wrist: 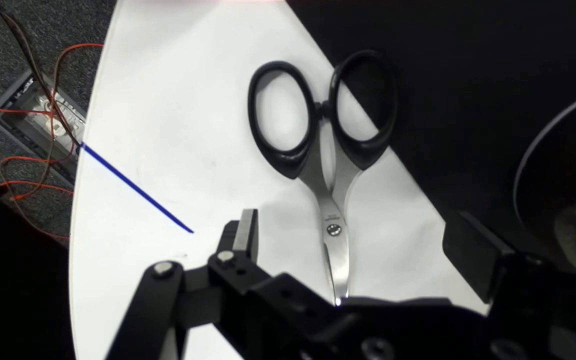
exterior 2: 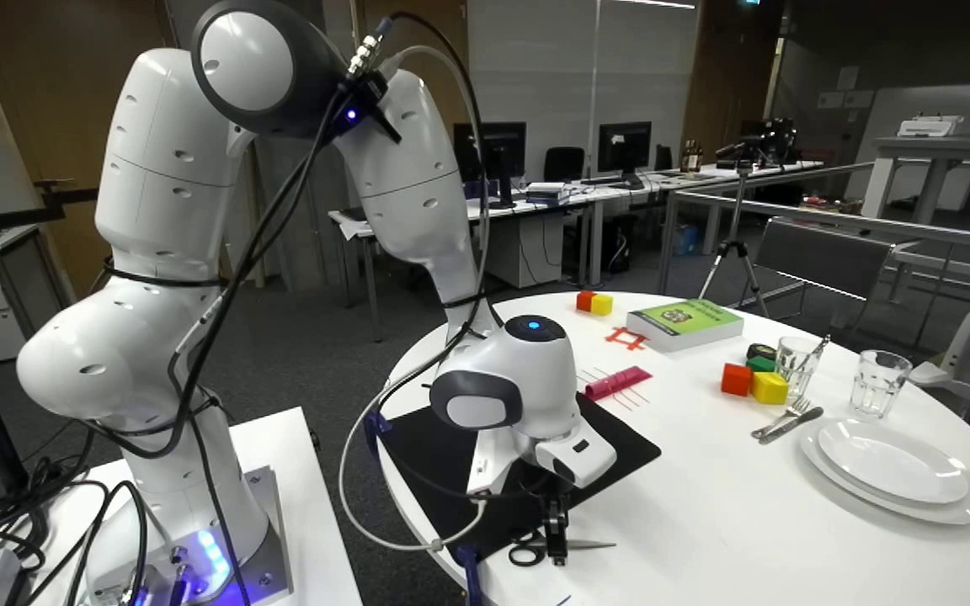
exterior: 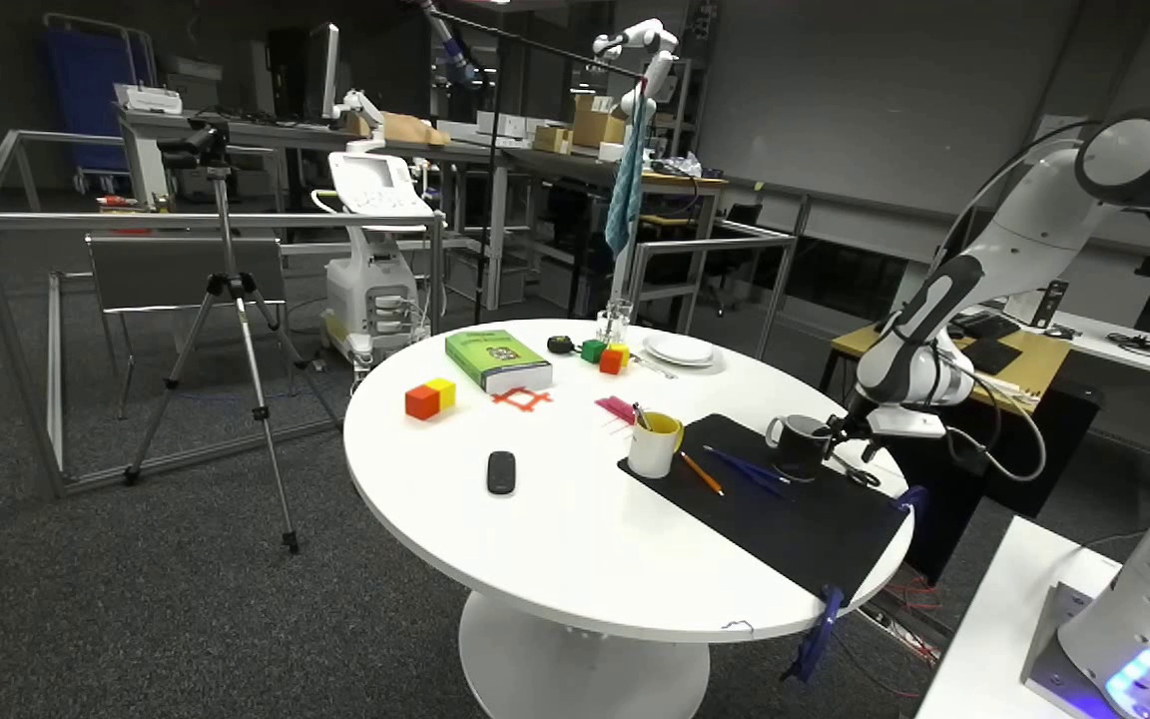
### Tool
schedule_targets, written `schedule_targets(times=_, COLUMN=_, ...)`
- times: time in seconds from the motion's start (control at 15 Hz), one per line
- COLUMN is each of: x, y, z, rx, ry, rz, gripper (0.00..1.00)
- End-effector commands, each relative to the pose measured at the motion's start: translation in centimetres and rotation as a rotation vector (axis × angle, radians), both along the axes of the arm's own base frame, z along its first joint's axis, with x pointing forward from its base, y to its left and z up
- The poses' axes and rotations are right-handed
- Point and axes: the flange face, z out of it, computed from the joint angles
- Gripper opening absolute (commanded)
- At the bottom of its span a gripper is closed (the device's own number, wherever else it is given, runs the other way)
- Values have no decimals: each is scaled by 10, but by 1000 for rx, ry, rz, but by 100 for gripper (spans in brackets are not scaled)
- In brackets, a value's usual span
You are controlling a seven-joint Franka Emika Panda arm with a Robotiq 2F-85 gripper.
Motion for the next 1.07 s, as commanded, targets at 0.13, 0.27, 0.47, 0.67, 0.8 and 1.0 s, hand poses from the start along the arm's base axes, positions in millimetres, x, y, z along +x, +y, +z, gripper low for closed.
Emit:
schedule_targets(times=0.13, x=-2, y=-9, z=-4, rx=2, ry=-1, rz=-53, gripper=100)
schedule_targets(times=0.27, x=-4, y=-10, z=-6, rx=0, ry=5, rz=-60, gripper=100)
schedule_targets(times=0.47, x=-4, y=-9, z=-10, rx=1, ry=9, rz=-62, gripper=73)
schedule_targets(times=0.67, x=-3, y=-7, z=-11, rx=0, ry=6, rz=-57, gripper=62)
schedule_targets(times=0.8, x=-1, y=-7, z=-9, rx=-5, ry=-3, rz=-56, gripper=44)
schedule_targets(times=1.0, x=3, y=-8, z=-6, rx=-10, ry=-10, rz=-55, gripper=22)
